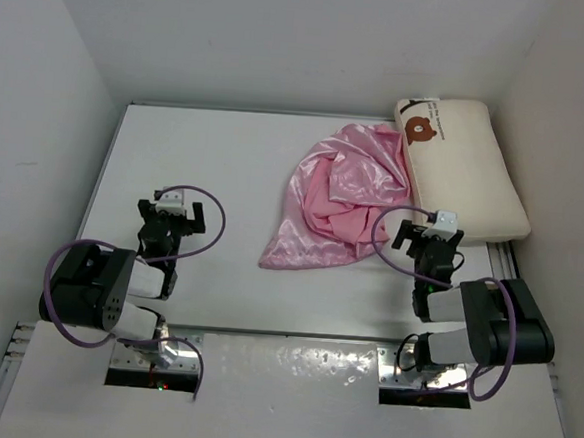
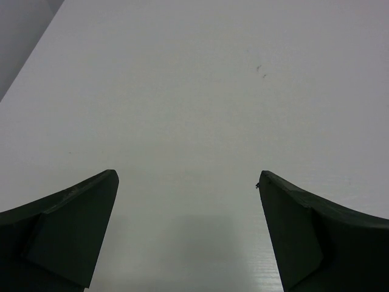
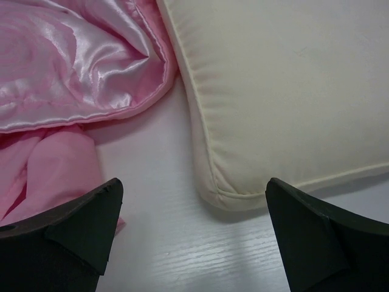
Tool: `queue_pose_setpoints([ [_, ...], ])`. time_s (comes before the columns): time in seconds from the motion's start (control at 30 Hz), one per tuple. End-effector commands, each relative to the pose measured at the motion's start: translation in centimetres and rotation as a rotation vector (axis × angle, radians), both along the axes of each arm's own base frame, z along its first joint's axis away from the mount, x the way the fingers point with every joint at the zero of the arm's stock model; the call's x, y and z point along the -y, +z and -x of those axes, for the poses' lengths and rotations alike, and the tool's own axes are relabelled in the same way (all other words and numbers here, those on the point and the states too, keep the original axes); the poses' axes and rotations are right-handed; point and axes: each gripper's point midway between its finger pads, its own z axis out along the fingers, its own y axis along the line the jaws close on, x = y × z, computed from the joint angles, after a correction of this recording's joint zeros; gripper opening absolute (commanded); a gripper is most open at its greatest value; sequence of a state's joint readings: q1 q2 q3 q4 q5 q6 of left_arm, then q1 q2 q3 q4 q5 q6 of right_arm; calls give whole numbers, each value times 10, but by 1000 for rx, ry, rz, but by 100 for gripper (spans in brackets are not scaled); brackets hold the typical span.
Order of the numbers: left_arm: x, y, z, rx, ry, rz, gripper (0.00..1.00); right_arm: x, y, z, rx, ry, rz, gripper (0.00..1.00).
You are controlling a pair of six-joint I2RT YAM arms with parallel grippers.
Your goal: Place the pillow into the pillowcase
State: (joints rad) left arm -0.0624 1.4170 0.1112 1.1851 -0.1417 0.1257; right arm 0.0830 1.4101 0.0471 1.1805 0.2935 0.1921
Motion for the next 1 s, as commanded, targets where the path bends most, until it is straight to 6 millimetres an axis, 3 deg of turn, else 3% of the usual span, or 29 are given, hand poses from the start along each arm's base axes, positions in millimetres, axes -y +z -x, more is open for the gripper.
queue_pose_setpoints([
  [0.0,6,28,-12,93,-24,12,100,-10,-9,30,-4,78,27,99],
  [0.07,5,28,-13,93,-22,15,100,-17,-16,28,-71,119,60,99],
  [0.13,8,31,-12,108,-42,8,100,-46,12,10,-77,272,151,99],
  [0.17,11,32,-14,108,-70,2,100,-68,37,5,-37,418,278,99],
  [0.23,25,39,-23,91,-204,4,100,-85,69,-3,-17,514,417,99],
  [0.27,58,71,-44,15,-467,-164,100,-88,121,-16,7,494,612,99],
  [0.3,73,42,-28,-86,-598,-246,100,-85,138,-22,7,462,668,99],
  [0.33,84,56,-34,-90,-686,-336,100,-90,152,-27,17,479,715,99],
  [0.37,92,102,-54,-20,-717,-419,100,-77,167,-34,-7,393,766,99],
  [0.4,97,113,-56,-15,-737,-464,100,-77,199,-43,8,353,798,99],
  [0.43,100,122,-57,2,-754,-548,100,-73,207,-48,-22,308,823,99],
  [0.47,102,133,-58,32,-760,-605,100,-55,204,-56,-119,189,841,99],
  [0.5,102,151,-58,78,-763,-699,100,-56,234,-65,-68,100,710,99],
  [0.53,103,151,-57,87,-792,-868,100,-55,229,-76,-83,16,610,99],
  [0.57,101,153,-59,87,-779,-926,100,-42,248,-77,-84,-114,510,99],
  [0.6,106,158,-60,99,-756,-929,100,-55,239,-85,-107,-64,379,99],
  [0.63,98,159,-65,67,-685,-897,100,-73,223,-91,-180,81,339,99],
  [0.7,102,164,-67,41,-627,-703,100,-133,185,-98,-307,404,155,68],
  [0.73,105,163,-65,27,-624,-627,100,-144,171,-102,-338,420,95,56],
  [0.77,108,165,-61,24,-624,-555,100,-159,142,-108,-416,433,55,56],
  [0.83,120,158,-49,-3,-655,-382,100,-174,110,-112,-517,409,-28,82],
  [0.87,123,160,-44,2,-664,-347,100,-181,104,-116,-550,391,-35,94],
  [0.9,128,157,-40,-9,-673,-281,100,-183,69,-121,-631,344,-33,99],
  [0.97,129,148,-33,-26,-672,-235,100,-195,48,-125,-665,332,-1,99],
])
